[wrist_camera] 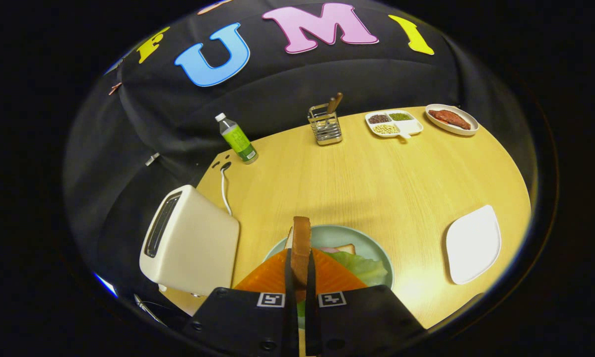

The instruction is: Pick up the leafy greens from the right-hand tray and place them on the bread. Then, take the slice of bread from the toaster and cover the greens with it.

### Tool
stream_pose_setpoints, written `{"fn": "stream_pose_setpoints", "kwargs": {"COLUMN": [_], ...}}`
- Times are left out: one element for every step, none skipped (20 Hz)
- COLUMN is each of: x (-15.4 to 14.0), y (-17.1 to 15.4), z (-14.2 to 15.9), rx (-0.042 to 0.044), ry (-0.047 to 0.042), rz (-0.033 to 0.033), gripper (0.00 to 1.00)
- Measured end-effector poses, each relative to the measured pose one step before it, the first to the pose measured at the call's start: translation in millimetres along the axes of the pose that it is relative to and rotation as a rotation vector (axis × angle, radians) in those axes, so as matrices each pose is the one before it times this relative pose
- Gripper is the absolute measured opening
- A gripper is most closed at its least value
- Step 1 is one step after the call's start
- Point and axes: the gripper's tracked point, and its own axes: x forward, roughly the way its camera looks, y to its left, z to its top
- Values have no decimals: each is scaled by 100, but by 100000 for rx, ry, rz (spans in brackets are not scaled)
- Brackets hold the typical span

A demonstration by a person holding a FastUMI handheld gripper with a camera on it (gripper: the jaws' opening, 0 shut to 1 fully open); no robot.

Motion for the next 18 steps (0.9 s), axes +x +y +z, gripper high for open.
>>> {"fn": "stream_pose_setpoints", "kwargs": {"x": [-46,99,-12,61,54,59,-5,78,115,-148,332,17,-238,-248,-428,-478,-523,-311], "y": [-521,-458,-470,-314,-357,-345,-356,-194,-142,-397,-411,-575,-259,-99,-140,-429,-372,-293], "z": [-186,-171,-314,-283,-340,-213,-111,-46,-51,-22,-97,-45,-196,-71,95,333,571,617], "rx": [-906,-1583,-2057,-2327,-2448,-2337,-1998,-1669,-1511,-1734,-2058,-2621,-2547,-1959,-957,-713,-704,-488], "ry": [194,334,432,412,550,284,3,-178,-98,-98,330,482,1137,310,-666,-1486,-1822,-2075], "rz": [-1756,-1557,-1487,-1020,-1169,-945,-1305,-1174,-918,-1284,-1999,-2054,-296,529,308,-1158,-1170,-547], "gripper": [12,14,14,17,17,20,20,24,26,30,38,46,54,68,71,84,91,100]}}
